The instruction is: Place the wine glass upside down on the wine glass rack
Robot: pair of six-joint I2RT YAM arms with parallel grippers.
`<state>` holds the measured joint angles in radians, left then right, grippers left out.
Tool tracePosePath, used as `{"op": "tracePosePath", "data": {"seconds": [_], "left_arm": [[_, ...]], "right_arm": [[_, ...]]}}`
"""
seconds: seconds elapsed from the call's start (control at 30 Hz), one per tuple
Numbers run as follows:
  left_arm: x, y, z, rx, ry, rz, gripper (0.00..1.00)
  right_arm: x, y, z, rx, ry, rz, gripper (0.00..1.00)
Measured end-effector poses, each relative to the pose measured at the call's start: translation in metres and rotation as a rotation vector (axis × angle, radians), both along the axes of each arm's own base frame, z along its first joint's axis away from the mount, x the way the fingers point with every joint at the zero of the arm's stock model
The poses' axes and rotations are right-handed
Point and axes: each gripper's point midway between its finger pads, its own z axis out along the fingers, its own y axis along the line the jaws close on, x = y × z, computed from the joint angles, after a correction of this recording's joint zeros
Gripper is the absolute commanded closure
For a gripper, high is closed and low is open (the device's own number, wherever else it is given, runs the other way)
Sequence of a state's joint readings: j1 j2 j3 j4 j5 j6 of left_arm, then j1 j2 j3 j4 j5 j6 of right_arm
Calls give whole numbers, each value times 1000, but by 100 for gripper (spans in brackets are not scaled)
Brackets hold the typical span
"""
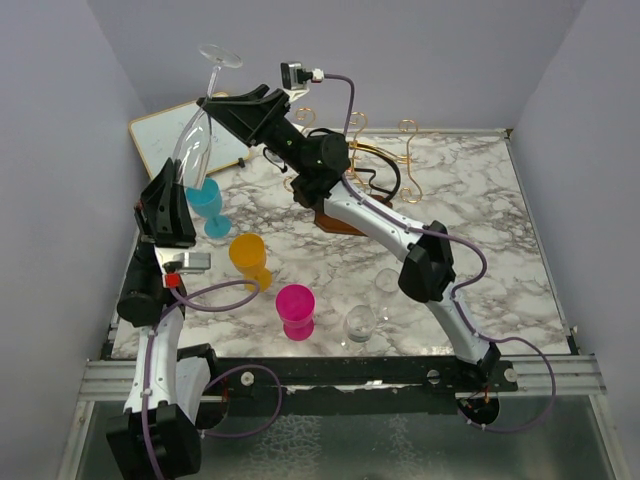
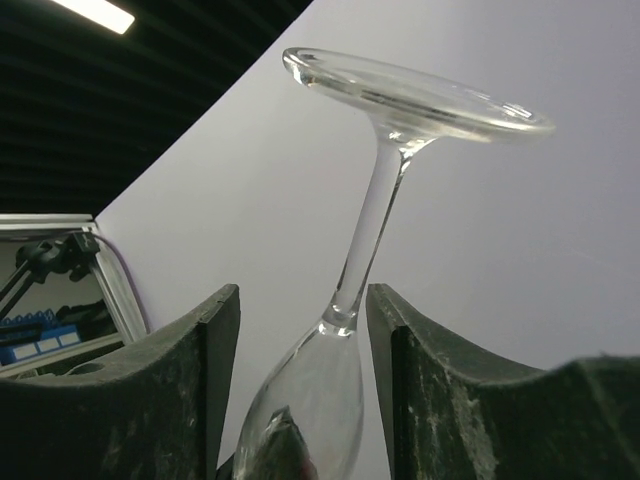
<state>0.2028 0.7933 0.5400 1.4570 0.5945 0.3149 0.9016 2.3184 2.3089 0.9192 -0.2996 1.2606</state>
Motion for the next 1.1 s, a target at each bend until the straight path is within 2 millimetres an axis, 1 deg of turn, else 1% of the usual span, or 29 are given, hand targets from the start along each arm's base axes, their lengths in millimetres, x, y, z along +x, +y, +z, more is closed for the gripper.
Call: {"op": "tracePosePath", "data": {"seconds": [0.13, 0.17, 0.37, 0.47, 0.57, 0.8, 0.93, 0.97, 1.1], "left_arm": [[2, 0, -1, 11, -7, 18, 100], [2, 0, 0, 14, -10, 22, 100], [4, 0, -5, 32, -20, 48, 100], [3, 0, -5, 42, -31, 61, 100], [4, 0, -7, 51, -38, 76, 100], [11, 2, -11, 63, -26, 102, 100], [19, 5, -16, 51, 12, 110, 100], [21, 6, -17, 46, 21, 111, 97], [31, 10, -20, 29, 62, 115, 74]], "right_arm": [[-3, 2, 0, 0, 3, 9, 57], [-3, 2, -1, 0, 5, 11, 60], [-1, 4, -4, -4, 15, 13, 71], [-1, 4, -3, -2, 21, 16, 81], [1, 4, -4, 1, 29, 16, 97], [4, 3, -3, 8, 44, 11, 99], [15, 9, -8, -37, 58, -53, 99], [18, 10, -9, -50, 65, -71, 99], [32, 9, -12, -97, 88, -144, 99]]}}
